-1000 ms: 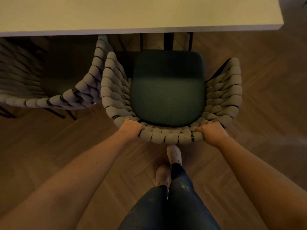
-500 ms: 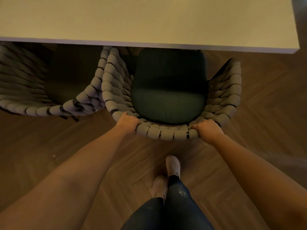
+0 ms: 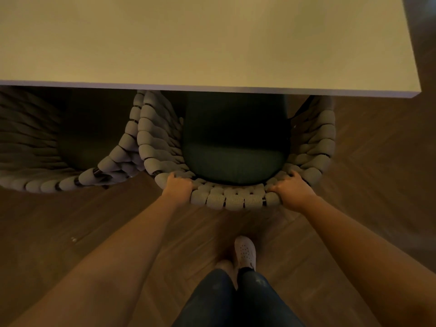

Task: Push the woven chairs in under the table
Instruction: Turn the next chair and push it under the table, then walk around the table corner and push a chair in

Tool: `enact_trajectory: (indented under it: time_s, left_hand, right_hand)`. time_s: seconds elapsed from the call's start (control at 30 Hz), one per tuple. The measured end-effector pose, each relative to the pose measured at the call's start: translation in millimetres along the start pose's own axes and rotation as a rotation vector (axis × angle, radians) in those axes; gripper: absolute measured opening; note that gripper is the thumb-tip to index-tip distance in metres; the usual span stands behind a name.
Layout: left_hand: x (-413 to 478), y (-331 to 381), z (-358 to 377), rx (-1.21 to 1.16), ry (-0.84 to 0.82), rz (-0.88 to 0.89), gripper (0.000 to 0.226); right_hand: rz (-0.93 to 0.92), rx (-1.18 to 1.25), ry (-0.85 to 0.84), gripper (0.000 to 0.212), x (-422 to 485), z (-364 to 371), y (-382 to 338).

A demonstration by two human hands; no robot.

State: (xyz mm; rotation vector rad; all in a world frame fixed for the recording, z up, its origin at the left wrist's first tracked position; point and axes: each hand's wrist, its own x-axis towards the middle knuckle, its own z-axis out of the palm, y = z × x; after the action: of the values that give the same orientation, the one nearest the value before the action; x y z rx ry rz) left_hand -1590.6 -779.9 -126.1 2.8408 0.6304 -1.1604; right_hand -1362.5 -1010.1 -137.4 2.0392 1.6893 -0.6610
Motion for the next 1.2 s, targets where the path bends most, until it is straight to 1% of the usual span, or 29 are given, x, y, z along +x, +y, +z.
enact_trajectory:
  time_s: [0.17,0.33,0.4,0.47,0.53,0.57,0.63,0.67,0.7,0.77,0.83,1.0,1.1,1.2]
  left_hand:
    - [9,-2,8,-0.022,0.05,-0.003,0.031]
    - [7,-2,6,-0.008,0.065,0.024,0.029]
    - [6,-3,5,-0.014,0.064,0.035,0.03]
    - [4,-3,3,-0.013,0.041,0.043,0.034]
    - [2,-3,-6,-0.021,-0.034,0.056,0.046]
    - [0,-2,-12,-0.042,-0.088,0.075,0.057]
    - [-2,8,-25,-0.168,-0.197,0.123,0.083]
    - [-1,17,-33,-0.243,-0.233,0.145,0.093]
    - [1,27,-41,-0.309,-0.234,0.163,0.099]
    - [8,57,-60,-0.398,-0.148,0.198,0.101]
    - [14,93,-80,-0.441,-0.06,0.226,0.098]
    - [28,192,-128,-0.417,0.047,0.256,0.093]
    - [47,250,-160,-0.411,0.139,0.203,0.093]
    - [65,307,-197,-0.46,0.249,0.102,0.093]
  right_hand:
    - [0.012,0.044,-0.015,0.036,3,3,3]
    - [0.104,0.022,-0.03,0.045,-1,-3,-5]
    - [0.143,0.005,-0.006,0.047,-5,-4,-9]
    - [0.205,0.033,0.056,0.05,-8,3,-13]
    - [0.269,0.09,0.112,0.057,-11,8,-14]
    - [0.281,0.116,0.129,0.062,-13,9,-13]
    - [0.266,0.159,0.162,0.072,-18,10,-11]
    - [0.259,0.181,0.174,0.076,-23,10,-8]
    - [0.25,0.203,0.189,0.078,-28,10,-5]
    - [0.252,0.244,0.234,0.082,-45,13,8]
    - [0.277,0.305,0.27,0.086,-67,16,28]
    - [0.396,0.408,0.297,0.087,-124,44,103]
    - [0.454,0.433,0.301,0.089,-154,65,166]
    - [0.456,0.434,0.243,0.091,-184,74,238]
